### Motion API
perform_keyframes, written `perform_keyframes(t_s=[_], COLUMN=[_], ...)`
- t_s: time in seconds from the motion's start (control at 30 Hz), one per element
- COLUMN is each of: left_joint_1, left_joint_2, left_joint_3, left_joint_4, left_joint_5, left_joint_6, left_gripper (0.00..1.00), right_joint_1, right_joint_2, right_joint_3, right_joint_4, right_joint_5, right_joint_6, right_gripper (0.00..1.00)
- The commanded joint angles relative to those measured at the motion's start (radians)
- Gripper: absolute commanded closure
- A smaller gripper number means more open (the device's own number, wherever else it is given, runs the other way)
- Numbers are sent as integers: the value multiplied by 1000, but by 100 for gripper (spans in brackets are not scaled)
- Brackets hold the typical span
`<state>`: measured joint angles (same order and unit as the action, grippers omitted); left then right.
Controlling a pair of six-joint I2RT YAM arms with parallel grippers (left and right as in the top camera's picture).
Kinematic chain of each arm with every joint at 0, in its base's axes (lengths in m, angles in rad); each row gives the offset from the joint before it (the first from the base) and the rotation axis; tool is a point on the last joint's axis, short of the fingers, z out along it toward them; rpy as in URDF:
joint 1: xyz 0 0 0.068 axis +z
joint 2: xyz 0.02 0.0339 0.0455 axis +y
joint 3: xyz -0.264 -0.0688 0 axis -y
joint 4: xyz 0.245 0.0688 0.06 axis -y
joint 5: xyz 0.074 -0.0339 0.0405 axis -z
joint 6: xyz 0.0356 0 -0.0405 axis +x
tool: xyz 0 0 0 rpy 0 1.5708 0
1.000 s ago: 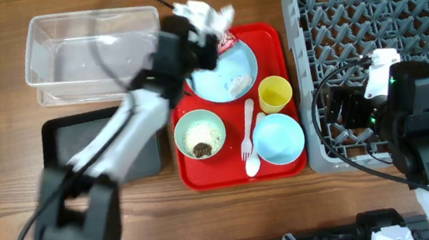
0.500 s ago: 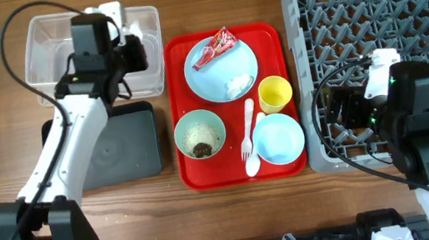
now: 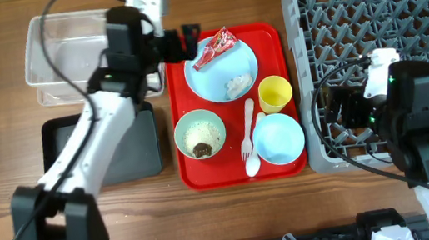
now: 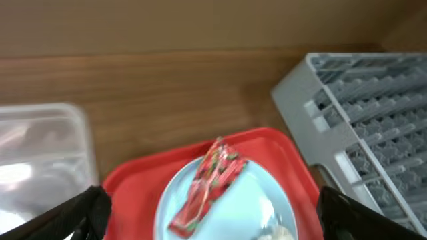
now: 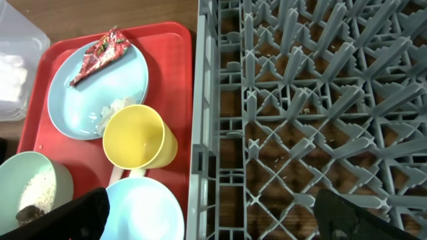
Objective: Sort waste into correct bins and load items into the dishwasher rack
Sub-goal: 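Grasp the red candy wrapper on the plate with the left gripper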
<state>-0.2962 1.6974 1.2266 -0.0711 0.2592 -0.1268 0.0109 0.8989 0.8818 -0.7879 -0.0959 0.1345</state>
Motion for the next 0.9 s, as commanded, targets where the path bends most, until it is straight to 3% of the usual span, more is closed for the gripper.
perform_keyframes(t_s=[0.0,0.23,0.4,0.7,0.77,0.87], left_joint_1=[-68,-138,-154,-155,-157,-161], left_joint_2=[102,251,341,426,437,443], left_joint_3=[0,0,0,0,0,0], left_joint_4=[45,141,177,196,196,191], left_joint_5=[-79,-109,-204,-197,-197,-197], left_joint_6=[27,124,127,127,127,127], left_gripper=[0,0,0,1,5,24], right_joint_1=[4,4,4,4,4,4], right_joint_2=[23,34,34,34,34,34], right_joint_3=[24,24,24,24,24,24], right_joint_4=[1,1,0,-14,-19,-21], right_joint_5=[9,9,9,9,9,9], right_joint_6=[-1,-1,-1,0,0,0], right_gripper=[0,0,0,0,0,0])
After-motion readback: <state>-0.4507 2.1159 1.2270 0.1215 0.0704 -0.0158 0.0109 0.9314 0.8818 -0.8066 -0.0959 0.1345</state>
